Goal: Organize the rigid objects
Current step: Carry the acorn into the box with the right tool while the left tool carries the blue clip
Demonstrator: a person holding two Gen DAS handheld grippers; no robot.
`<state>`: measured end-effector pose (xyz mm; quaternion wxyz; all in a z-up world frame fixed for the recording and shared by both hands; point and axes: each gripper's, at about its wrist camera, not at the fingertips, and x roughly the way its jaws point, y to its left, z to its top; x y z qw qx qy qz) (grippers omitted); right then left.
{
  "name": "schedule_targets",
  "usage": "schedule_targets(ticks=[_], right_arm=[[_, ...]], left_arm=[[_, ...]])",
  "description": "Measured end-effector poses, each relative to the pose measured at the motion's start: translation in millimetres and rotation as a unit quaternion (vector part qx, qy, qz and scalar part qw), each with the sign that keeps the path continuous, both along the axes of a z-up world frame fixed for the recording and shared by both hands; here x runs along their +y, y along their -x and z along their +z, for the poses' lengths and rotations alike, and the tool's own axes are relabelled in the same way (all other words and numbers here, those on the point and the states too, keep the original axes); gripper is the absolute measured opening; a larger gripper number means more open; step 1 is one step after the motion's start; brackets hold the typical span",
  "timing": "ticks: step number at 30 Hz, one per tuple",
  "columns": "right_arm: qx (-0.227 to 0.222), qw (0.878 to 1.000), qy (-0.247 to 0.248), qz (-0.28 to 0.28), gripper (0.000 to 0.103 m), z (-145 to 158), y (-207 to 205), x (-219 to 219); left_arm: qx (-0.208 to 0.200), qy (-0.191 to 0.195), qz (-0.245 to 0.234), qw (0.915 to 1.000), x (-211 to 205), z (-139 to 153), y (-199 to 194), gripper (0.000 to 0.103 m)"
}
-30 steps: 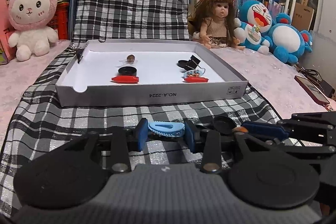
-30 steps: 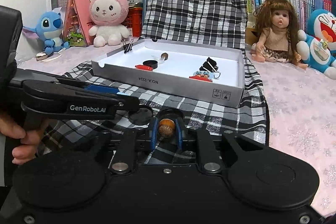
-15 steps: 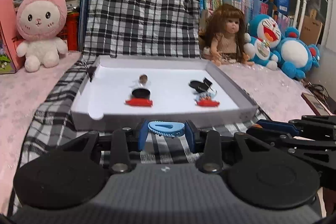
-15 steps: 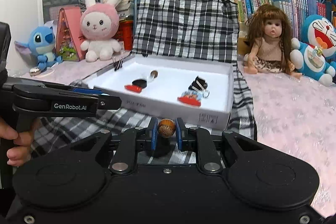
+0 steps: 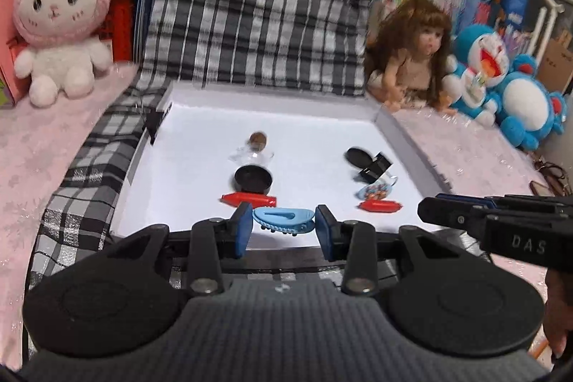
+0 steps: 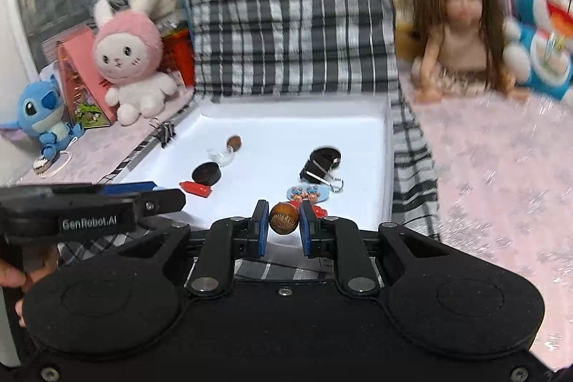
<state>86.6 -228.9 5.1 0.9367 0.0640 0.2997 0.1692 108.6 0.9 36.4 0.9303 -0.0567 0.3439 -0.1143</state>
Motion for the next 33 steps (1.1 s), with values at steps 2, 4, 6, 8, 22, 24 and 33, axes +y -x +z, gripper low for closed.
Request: schedule_targets(ticks=[2, 4, 6, 8, 22, 24, 33], right_arm=[[0.032, 0.999, -0.018, -0.001, 0.018, -3, -18, -3], [0.053, 0.998, -0.026, -0.001, 0.018, -8, -30, -4], [0.067, 0.997, -0.025, -0.001, 0.018, -11, -39, -3], [0.075, 0.997, -0.016, 0.003, 0.018, -14, -44, 0], [0.073, 0.997, 0.006, -0.003, 0.018, -22, -60, 9], [0.074, 0.997, 0.004, -0.008, 0.018, -22, -64, 7], [0.074, 0.997, 0.001, -0.02, 0.018, -27, -78, 2]], left_arm=[[0.03, 0.004, 0.003, 0.9995, 1, -4, -12, 0.044], [0.048, 0.01, 0.007, 0.9988, 2, -8, -21, 0.044], [0.054, 0.009, 0.01, 0.9985, 2, -11, -27, 0.044], [0.057, 0.003, 0.01, 0.9983, 0, -15, -31, 0.044], [0.025, -0.034, 0.018, 0.9989, -9, -23, -44, 0.045], [0.023, -0.033, 0.023, 0.9989, -9, -23, -46, 0.045], [0.003, -0.041, 0.028, 0.9988, -11, -26, -53, 0.045]])
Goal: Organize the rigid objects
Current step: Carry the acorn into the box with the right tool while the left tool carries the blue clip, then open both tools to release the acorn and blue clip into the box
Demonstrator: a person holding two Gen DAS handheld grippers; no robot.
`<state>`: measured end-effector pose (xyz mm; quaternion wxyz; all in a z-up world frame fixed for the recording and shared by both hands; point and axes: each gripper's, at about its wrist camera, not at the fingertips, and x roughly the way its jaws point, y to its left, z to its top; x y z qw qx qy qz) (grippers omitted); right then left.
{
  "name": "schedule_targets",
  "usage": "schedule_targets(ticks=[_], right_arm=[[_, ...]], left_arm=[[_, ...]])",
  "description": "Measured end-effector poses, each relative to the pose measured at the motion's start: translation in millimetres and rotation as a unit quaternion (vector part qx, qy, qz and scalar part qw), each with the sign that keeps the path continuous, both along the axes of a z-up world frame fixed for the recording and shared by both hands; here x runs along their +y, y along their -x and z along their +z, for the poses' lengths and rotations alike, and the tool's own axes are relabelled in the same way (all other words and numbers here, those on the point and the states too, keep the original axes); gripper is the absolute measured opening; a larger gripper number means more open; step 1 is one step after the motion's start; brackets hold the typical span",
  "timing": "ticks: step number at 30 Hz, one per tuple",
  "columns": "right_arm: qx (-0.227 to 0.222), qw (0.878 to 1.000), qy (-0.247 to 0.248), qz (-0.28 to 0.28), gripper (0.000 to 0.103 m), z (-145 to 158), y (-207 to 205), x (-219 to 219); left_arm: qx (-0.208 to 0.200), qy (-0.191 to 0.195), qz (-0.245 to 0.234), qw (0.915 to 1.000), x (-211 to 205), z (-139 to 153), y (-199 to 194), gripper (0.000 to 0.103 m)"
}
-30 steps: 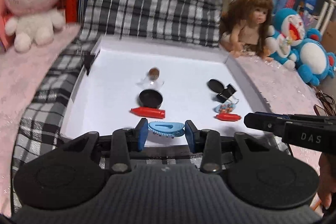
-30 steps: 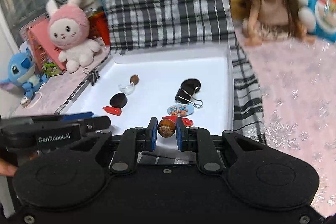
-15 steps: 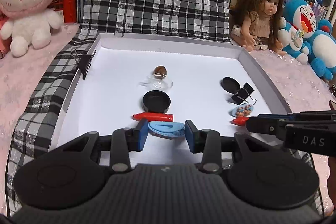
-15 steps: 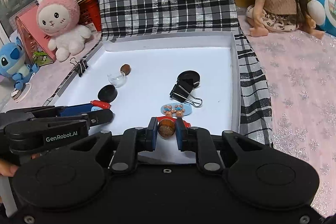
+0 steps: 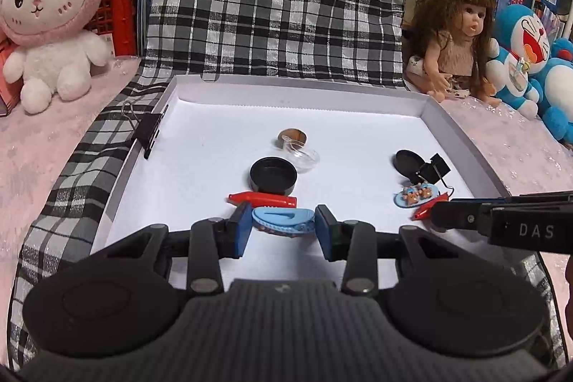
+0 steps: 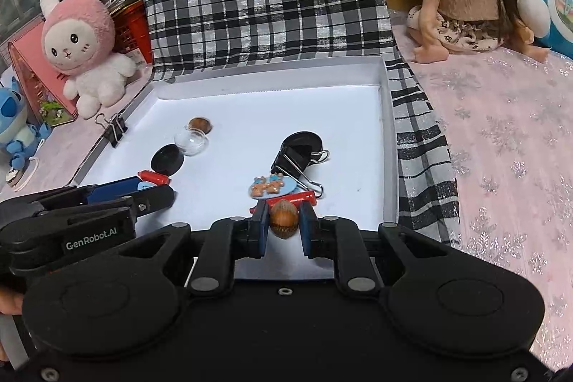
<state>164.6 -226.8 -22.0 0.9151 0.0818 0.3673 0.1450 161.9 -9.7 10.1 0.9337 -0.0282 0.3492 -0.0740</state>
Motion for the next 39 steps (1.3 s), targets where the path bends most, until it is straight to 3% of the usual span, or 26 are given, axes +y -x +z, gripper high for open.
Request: schedule_targets(ticks=[15, 19, 32, 39], right_arm=[[-0.009, 1.0, -0.012, -0.001, 0.019, -3, -4, 1], [-0.014, 1.0, -0.019, -0.002, 0.021, -2, -1, -1], [-0.062, 0.998, 0.001, 0.004, 0.039, 11, 30, -3], [-0.104, 0.994, 0.03, 0.022, 0.046, 21, 60, 4]], left_arm=[[-0.015, -0.012, -0.002, 0.9998, -5, -2, 0, 0.058], [-0.024, -0.013, -0.009, 0.9996, -6, 1, 5, 0.065], [-0.059, -0.005, -0.035, 0.9976, -5, 17, 38, 0.084], [-0.074, 0.005, -0.05, 0.996, -5, 24, 61, 0.088]])
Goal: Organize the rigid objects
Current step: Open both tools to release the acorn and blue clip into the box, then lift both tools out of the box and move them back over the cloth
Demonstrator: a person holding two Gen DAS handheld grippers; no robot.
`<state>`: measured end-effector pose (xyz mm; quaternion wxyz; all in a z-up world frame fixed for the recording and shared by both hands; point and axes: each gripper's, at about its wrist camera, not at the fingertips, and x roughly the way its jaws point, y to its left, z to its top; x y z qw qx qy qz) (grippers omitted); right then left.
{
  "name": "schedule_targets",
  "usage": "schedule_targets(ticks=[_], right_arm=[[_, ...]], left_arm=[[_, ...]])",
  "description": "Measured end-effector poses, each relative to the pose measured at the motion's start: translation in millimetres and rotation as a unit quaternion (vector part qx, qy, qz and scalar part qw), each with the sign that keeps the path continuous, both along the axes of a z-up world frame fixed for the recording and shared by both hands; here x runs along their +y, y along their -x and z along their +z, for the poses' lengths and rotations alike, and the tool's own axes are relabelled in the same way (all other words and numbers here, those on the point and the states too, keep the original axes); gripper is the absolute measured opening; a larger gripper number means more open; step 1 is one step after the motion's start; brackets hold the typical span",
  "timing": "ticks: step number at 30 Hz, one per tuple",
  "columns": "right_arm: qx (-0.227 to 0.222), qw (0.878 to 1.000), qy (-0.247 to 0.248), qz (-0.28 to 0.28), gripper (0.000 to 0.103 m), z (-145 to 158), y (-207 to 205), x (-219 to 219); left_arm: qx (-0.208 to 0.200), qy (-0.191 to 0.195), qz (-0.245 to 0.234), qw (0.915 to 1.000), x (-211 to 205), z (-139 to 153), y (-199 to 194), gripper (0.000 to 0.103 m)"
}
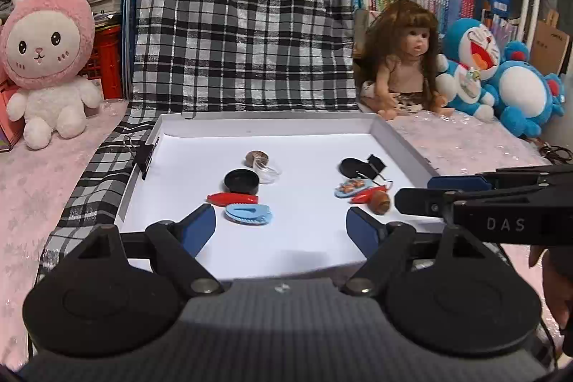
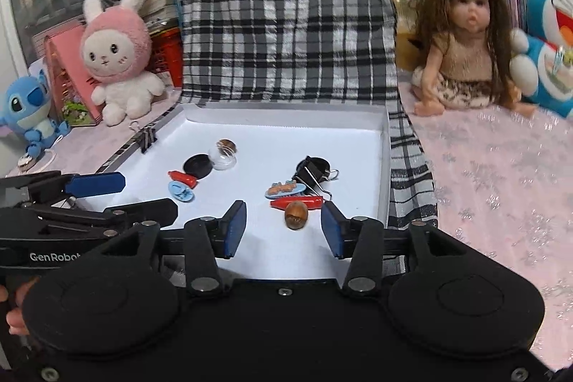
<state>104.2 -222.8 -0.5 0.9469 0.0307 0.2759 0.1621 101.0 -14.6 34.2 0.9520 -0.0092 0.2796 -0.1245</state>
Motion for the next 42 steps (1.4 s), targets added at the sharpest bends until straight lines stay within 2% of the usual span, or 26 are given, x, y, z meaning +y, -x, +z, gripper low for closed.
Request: schedule_targets(ticks=[5, 19, 29, 37, 42], right_arm=[[-0.027, 1.0, 0.01, 0.012, 0.051, 4, 21, 4], [-0.07, 0.997, 0.035, 0.028, 0.055, -1, 66, 3], [-0.071, 0.995, 0.061, 0.045, 0.055, -15, 87, 3], [-0.065, 0.994, 0.07, 0.049, 0.055, -24, 94, 4], [-0.059, 0.995, 0.072, 0.048, 0.055, -28, 95, 2]], left_arm=[[-0.007, 0.006, -0.014, 0.9999, -1, 2, 16, 0.091], [-0.033, -0.006, -0.041, 0.9986, -3, 0, 59, 0.1], [-0.026, -0.019, -0.066, 0.9973, -7, -12, 79, 0.1], [-0.012, -0.015, -0.072, 0.9972, -6, -23, 87, 0.099], [0.007, -0.007, -0.091, 0.9958, -10, -30, 90, 0.09]])
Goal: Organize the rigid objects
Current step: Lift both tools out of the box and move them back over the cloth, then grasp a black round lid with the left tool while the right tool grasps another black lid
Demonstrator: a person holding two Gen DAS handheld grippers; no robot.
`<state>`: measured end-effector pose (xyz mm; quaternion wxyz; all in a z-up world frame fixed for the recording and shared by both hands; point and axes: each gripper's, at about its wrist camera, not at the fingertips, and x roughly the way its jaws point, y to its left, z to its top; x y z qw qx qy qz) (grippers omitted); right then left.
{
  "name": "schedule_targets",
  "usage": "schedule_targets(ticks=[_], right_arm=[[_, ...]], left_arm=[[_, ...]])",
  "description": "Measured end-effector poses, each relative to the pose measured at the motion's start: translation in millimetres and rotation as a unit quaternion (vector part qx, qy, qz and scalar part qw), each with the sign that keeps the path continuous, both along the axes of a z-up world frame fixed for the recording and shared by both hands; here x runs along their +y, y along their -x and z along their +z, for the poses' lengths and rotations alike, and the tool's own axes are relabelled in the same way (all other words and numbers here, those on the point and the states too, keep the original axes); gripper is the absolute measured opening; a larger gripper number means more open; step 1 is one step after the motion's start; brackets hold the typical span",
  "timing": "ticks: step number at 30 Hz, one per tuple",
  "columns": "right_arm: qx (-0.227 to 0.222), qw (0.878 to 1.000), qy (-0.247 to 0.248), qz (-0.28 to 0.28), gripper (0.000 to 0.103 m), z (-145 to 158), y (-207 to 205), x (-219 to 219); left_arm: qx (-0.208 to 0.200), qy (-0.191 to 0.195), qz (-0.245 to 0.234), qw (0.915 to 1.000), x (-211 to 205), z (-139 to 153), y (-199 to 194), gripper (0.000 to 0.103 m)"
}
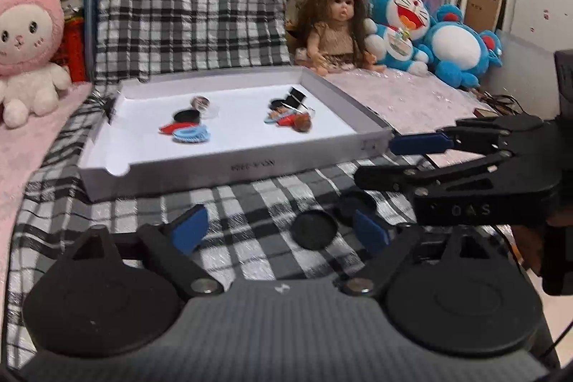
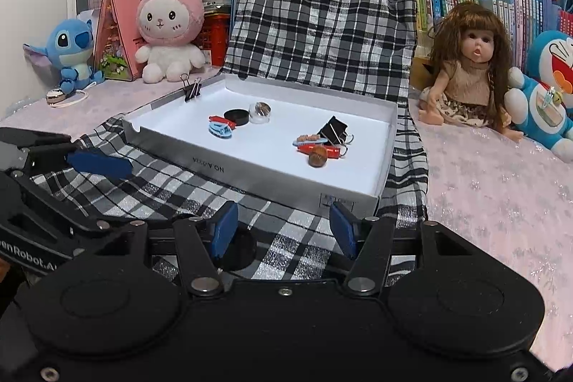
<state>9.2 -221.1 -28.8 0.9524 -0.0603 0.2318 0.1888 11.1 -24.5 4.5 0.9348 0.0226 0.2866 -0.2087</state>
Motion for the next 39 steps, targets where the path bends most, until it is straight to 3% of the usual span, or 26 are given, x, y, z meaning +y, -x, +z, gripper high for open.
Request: schedule_targets(ticks=[7, 9, 12, 19, 30, 37, 39], right_arm=[[0.003, 1.0, 0.004, 0.0, 0.055, -2, 0, 0], [0.003, 1.0, 0.004, 0.0, 0.055, -2, 0, 0], [0.004, 1.0, 0.004, 0.0, 0.055, -2, 0, 1], [0.004, 1.0, 0.002, 0.004, 0.055, -4, 2, 0], [0.001, 0.999, 0.004, 0.033, 0.055, -8, 11, 9], [-0.021, 1.0, -0.002, 0.006, 0.055, -21, 24, 22], [-0.022, 1.0, 0.0, -0.001, 0.055, -24, 25, 26]], left_arm=[[0.014, -0.006, -0.024, 0.9996, -14, -8, 0, 0.069], [0.017, -0.005, -0.025, 0.9995, -16, -9, -2, 0.053], [0.019, -0.008, -0.023, 0.9995, -19, -10, -4, 0.038], [0.016, -0.008, -0.008, 0.9998, -14, -8, -4, 0.038], [0.014, -0.001, 0.059, 0.9982, 9, -5, -4, 0.038], [0.008, -0.002, 0.088, 0.9961, 12, -9, -1, 0.038], [0.004, -0.004, 0.093, 0.9957, 11, -10, 0, 0.043]])
